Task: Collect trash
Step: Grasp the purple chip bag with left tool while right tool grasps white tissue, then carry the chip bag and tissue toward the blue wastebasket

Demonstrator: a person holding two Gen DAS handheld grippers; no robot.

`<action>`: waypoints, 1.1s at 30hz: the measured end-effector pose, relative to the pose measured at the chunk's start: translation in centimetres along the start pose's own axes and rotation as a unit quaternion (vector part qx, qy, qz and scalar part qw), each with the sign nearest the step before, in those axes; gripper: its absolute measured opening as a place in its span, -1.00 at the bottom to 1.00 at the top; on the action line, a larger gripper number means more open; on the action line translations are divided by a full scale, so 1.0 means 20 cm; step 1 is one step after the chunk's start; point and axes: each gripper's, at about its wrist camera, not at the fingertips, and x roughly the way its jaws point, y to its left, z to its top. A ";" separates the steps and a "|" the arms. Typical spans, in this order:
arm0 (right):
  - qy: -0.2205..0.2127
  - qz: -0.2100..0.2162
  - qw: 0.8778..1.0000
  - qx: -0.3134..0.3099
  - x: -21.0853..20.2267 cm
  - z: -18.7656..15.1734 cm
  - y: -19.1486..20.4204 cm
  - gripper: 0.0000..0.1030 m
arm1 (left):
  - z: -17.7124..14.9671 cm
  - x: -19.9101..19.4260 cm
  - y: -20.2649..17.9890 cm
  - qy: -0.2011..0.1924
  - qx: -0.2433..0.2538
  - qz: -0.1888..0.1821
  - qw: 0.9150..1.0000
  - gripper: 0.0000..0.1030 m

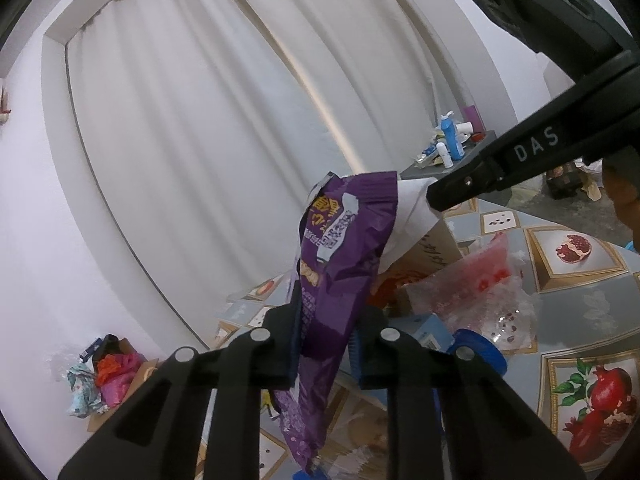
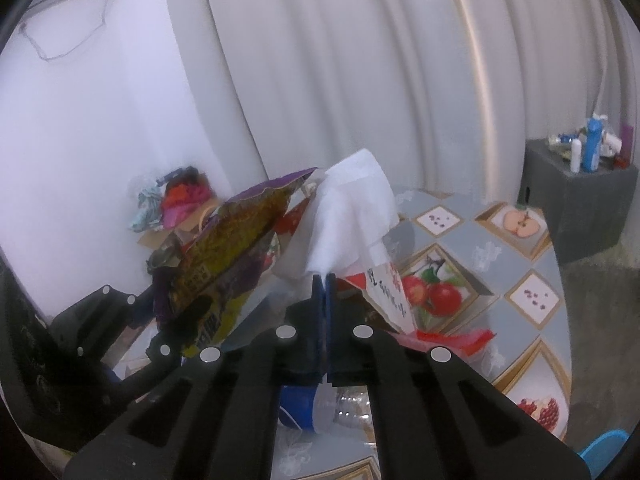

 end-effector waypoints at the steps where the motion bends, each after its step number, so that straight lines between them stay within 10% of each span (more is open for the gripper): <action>1: -0.004 -0.002 1.000 -0.005 0.00 0.01 0.01 -1.00 | 0.00 0.01 -0.01 -0.003 0.001 0.003 1.000 -0.67; 21: -0.103 -0.008 0.994 -0.032 -0.07 0.38 0.01 -1.00 | 0.18 0.18 0.23 -0.084 -0.016 0.125 0.989 -0.92; 33: -0.184 -0.042 0.982 -0.033 -0.49 0.42 -0.02 -1.00 | 0.28 -0.12 0.21 -0.147 -0.019 0.117 0.982 -0.92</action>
